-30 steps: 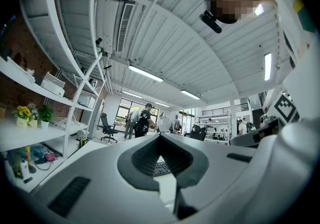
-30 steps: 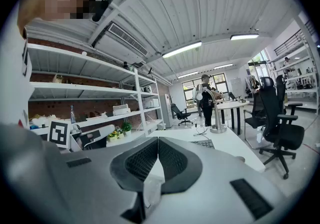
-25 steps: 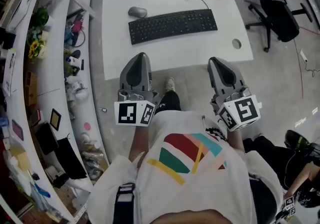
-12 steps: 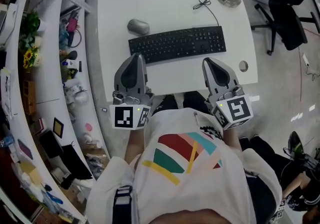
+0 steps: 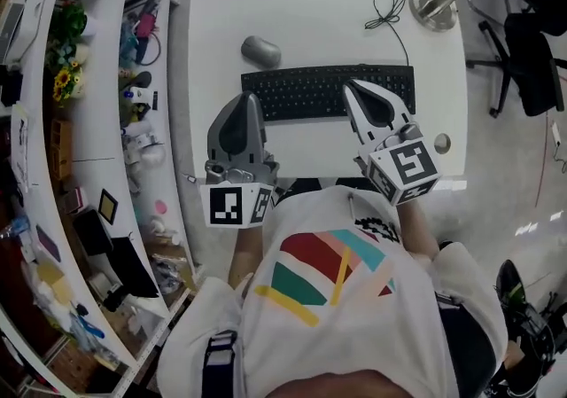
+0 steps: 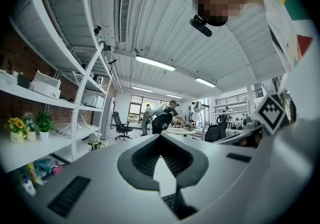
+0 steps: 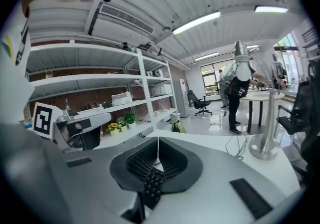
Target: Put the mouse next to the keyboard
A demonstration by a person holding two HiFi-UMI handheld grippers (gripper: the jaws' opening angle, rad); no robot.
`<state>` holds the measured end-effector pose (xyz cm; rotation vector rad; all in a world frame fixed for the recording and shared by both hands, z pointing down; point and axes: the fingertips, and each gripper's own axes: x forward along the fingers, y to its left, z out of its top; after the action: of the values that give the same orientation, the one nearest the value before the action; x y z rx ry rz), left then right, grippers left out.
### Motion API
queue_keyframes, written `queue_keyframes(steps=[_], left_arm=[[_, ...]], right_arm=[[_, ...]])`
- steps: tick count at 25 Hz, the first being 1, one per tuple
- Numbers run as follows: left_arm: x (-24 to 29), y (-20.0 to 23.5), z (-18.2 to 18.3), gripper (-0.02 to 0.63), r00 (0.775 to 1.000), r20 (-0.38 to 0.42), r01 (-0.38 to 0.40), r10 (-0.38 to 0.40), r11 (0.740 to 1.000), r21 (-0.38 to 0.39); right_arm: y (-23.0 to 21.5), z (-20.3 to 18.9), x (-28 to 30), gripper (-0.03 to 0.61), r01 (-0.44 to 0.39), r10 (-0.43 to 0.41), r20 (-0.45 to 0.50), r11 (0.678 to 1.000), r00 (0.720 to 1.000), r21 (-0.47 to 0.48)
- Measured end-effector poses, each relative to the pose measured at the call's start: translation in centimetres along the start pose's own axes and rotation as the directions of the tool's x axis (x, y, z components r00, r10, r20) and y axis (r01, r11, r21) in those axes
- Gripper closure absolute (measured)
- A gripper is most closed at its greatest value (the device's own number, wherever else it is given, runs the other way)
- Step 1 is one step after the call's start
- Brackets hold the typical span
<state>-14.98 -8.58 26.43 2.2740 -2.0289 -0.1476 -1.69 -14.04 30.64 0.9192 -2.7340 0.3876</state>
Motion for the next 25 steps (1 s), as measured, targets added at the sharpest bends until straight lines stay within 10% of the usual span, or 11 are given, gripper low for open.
queue_keyframes(steps=[6, 11, 25], left_arm=[[-0.7, 3.4, -1.3, 0.571, 0.997, -0.008, -0.077, 0.076, 0.997, -0.024], [-1.6, 7.3, -4.1, 0.571, 0.988, -0.039, -0.148, 0.146, 0.988, -0.050], [-3.9, 12.4, -10.1, 0.571, 0.960, -0.138, -0.257, 0.244, 0.962, -0.092]], right_arm=[[2.4, -1.3, 8.3, 0.565, -0.160, 0.156, -0.123, 0.987, 0.980, -0.025], [4.3, -6.0, 16.2, 0.318, -0.210, 0.177, -0.307, 0.974, 0.935, -0.080], [3.8, -16.0, 27.5, 0.304, -0.227, 0.050, -0.628, 0.952, 0.777, -0.206]])
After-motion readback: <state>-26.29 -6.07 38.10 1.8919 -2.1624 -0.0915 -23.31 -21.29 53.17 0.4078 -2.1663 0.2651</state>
